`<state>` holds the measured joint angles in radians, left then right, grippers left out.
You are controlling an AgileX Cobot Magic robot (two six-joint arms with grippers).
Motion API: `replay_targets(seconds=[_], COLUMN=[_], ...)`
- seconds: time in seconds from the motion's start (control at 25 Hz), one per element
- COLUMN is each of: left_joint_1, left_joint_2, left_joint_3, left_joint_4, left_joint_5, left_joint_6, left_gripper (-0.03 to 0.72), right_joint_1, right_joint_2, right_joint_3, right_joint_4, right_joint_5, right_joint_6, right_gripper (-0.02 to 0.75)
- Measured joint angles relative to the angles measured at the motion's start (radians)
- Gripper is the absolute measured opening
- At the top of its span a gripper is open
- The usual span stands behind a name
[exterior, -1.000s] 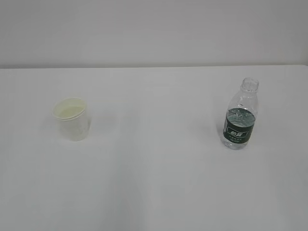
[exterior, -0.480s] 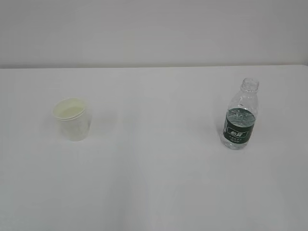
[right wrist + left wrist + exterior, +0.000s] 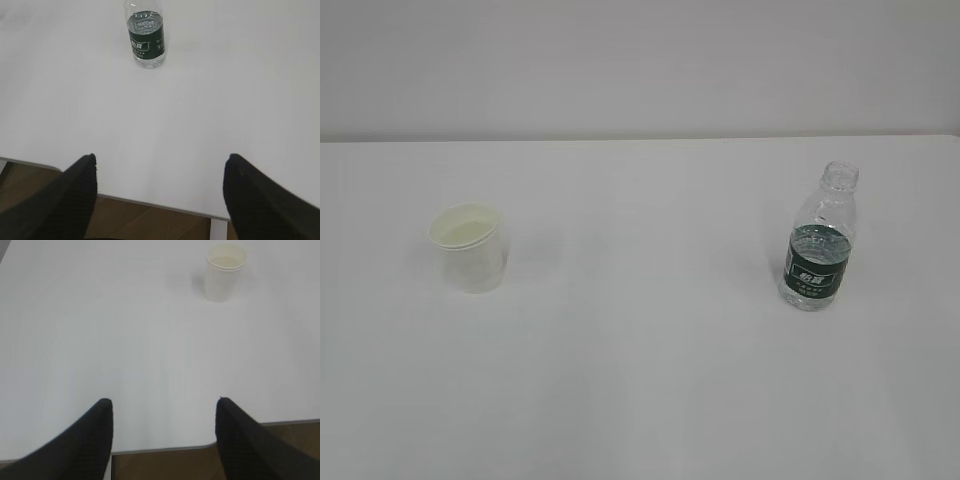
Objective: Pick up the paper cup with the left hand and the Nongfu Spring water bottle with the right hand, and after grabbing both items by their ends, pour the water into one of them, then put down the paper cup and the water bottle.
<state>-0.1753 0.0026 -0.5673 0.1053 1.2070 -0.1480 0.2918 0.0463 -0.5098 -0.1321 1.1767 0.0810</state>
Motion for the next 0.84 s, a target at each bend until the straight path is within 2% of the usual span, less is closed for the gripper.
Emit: replay_targets(seconds=[0.32, 0.84], left_joint_1=[0.0, 0.0], left_joint_2=[0.0, 0.0], left_joint_3=[0.027, 0.036], left_joint_4=[0.0, 0.0], left_joint_5=[-0.077, -0.095], left_joint_6=[0.0, 0.0], left_gripper=[0.46, 0.459], right_joint_1=[0.0, 0.0], right_joint_2=[0.0, 0.0], right_joint_3=[0.013, 0.013], right_joint_4=[0.0, 0.0], right_joint_5=[-0.027, -0.027], right_joint_6=[0.002, 0.002], right_gripper=[0.588, 0.588])
